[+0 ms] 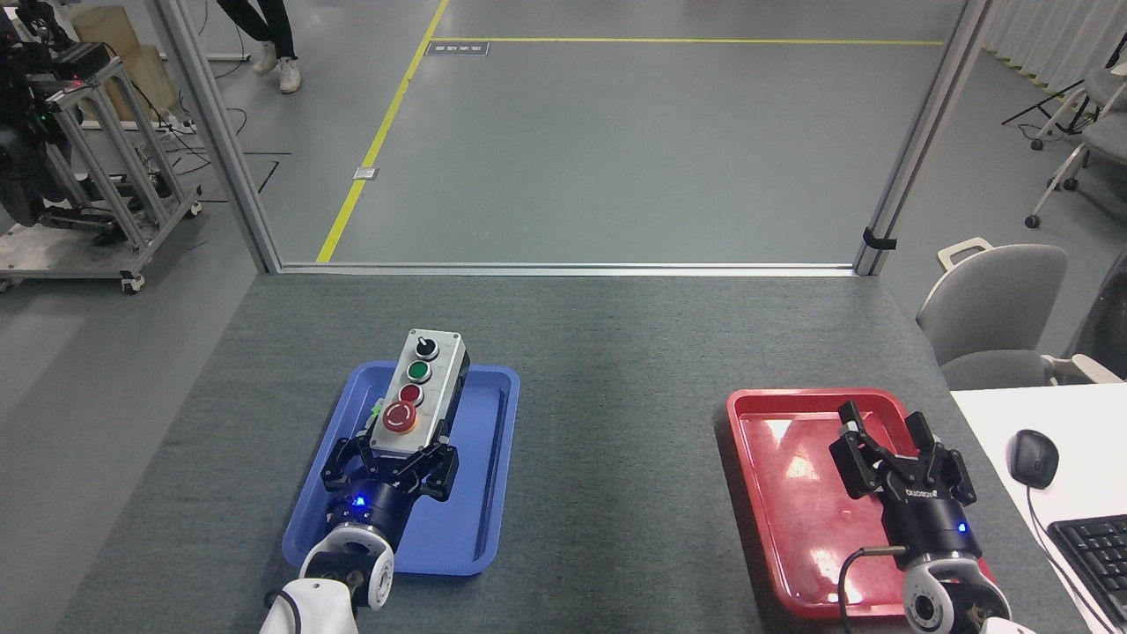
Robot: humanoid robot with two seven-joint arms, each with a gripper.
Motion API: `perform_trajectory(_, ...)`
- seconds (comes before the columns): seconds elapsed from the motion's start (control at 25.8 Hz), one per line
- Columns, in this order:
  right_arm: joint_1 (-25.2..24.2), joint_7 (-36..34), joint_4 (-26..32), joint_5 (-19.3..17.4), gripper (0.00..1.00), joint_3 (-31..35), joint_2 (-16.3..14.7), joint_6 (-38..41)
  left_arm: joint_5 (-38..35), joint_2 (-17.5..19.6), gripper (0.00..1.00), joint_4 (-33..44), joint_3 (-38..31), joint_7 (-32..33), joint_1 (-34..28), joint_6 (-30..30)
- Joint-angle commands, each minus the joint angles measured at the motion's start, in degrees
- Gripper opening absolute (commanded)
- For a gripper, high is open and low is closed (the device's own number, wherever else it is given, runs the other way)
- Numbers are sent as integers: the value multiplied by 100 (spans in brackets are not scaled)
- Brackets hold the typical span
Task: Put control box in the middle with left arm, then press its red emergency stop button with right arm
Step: 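Lift the control box with the left gripper and carry it to the table middle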
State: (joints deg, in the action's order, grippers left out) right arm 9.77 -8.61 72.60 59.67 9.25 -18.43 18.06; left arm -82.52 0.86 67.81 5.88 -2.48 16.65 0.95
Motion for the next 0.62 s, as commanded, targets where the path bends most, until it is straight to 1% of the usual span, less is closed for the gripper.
perform_trajectory(0.0,7,-9,0,-9,99,16,7,-21,78,-77,0,347,53,-24,-83,55)
perform_trajectory(0.19,7,-18,-9,-9,99,33,7,-21,69,-236,0,391,440,2,-65,11)
perform_trajectory(0.35,-10,-62,-17,-17,99,51,42,-30,25,-499,0,373,651,37,-39,-16)
perform_trajectory(0.46,-28,-62,-193,0,99,429,94,49,-1,-640,0,355,880,38,-22,-7)
perform_trajectory(0.58,-28,-53,-211,9,99,473,94,58,-1,-675,0,364,1231,38,-4,-16)
